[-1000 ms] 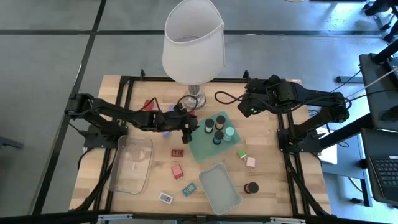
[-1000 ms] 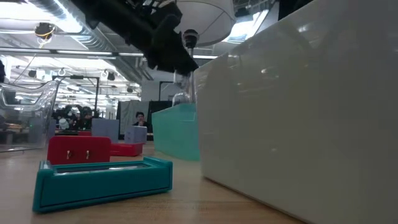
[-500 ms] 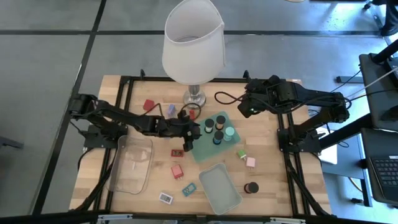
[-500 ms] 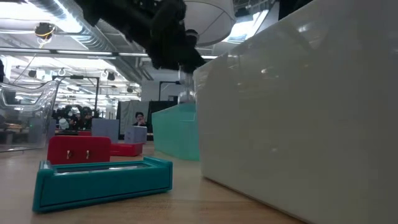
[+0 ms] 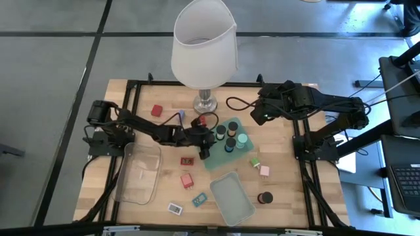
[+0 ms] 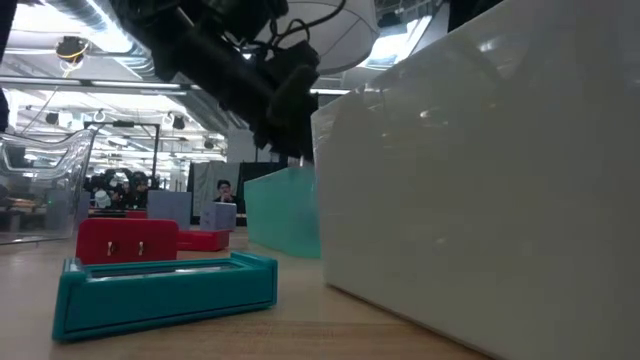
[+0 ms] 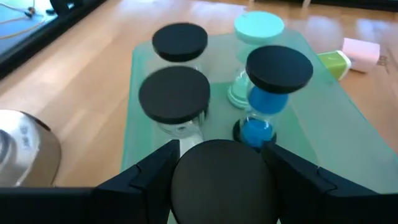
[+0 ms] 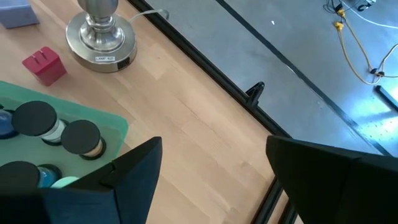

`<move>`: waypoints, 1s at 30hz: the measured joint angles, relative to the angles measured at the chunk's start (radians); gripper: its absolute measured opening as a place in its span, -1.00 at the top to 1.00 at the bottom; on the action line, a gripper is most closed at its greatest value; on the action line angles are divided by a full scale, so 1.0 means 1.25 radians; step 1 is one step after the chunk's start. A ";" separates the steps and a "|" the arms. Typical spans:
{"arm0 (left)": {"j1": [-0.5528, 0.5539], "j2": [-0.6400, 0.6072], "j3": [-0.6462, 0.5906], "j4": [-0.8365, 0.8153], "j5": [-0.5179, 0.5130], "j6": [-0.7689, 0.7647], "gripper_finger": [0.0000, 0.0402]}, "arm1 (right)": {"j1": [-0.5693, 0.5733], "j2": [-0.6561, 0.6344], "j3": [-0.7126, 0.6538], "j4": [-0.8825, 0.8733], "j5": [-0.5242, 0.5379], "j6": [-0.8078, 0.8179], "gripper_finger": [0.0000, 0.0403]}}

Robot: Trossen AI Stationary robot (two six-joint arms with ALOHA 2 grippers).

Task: Pick & Place Office items
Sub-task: Put the blue hourglass into the green bin, then put the red hourglass into the green bin

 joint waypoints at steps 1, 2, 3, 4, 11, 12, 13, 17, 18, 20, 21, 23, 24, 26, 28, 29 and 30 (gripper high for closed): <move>0.000 0.003 0.000 0.000 0.004 -0.003 -0.05 | 0.000 0.000 0.000 0.000 0.000 0.000 -0.44; 0.000 0.004 0.000 -0.001 0.008 -0.004 -0.05 | 0.000 0.000 0.000 0.000 -0.001 0.000 -0.44; 0.000 0.004 0.000 -0.002 0.008 -0.004 -0.06 | 0.000 0.000 0.000 0.000 -0.003 0.000 -0.44; 0.000 0.004 0.000 0.000 0.008 -0.004 -0.08 | 0.000 0.000 0.000 0.000 -0.007 0.000 -0.44; 0.000 -0.020 -0.001 0.019 0.005 -0.003 -0.21 | 0.000 0.000 0.000 0.000 -0.026 0.021 -0.44; 0.000 -0.027 -0.001 0.016 0.005 -0.002 -0.23 | 0.000 0.000 0.000 0.000 -0.031 0.021 -0.44; 0.000 -0.036 -0.001 0.011 0.004 -0.001 -0.24 | 0.000 0.000 0.000 0.000 -0.036 0.021 -0.44; 0.000 -0.093 -0.001 -0.014 -0.015 0.055 -0.29 | 0.000 0.000 0.000 0.001 -0.086 0.025 -0.44; 0.000 -0.110 -0.001 -0.025 -0.015 0.070 -0.29 | 0.003 0.000 0.000 0.001 -0.108 0.031 -0.44; -0.002 -0.151 -0.001 -0.055 -0.015 0.081 -0.29 | 0.025 0.000 0.000 0.001 -0.147 0.036 -0.44; -0.005 -0.173 -0.001 -0.065 -0.015 0.080 -0.29 | 0.041 0.000 0.000 0.001 -0.164 0.036 -0.44; -0.013 -0.218 -0.001 -0.102 -0.014 0.071 -0.28 | 0.085 0.000 0.000 0.002 -0.189 0.041 -0.44; -0.019 -0.238 -0.001 -0.118 -0.014 0.064 -0.28 | 0.111 0.000 0.000 0.003 -0.196 0.048 -0.44; -0.032 -0.276 -0.001 -0.162 -0.014 0.048 -0.29 | 0.170 0.000 0.000 0.004 -0.203 0.074 -0.44; -0.048 -0.309 -0.001 -0.197 -0.014 0.035 -0.29 | 0.231 0.000 0.000 0.007 -0.204 0.107 -0.44; -0.057 -0.323 -0.001 -0.213 -0.014 0.033 -0.29 | 0.264 0.000 0.000 0.009 -0.204 0.125 -0.44; -0.067 -0.335 -0.001 -0.221 -0.014 0.027 -0.29 | 0.299 0.000 0.000 0.014 -0.204 0.147 -0.44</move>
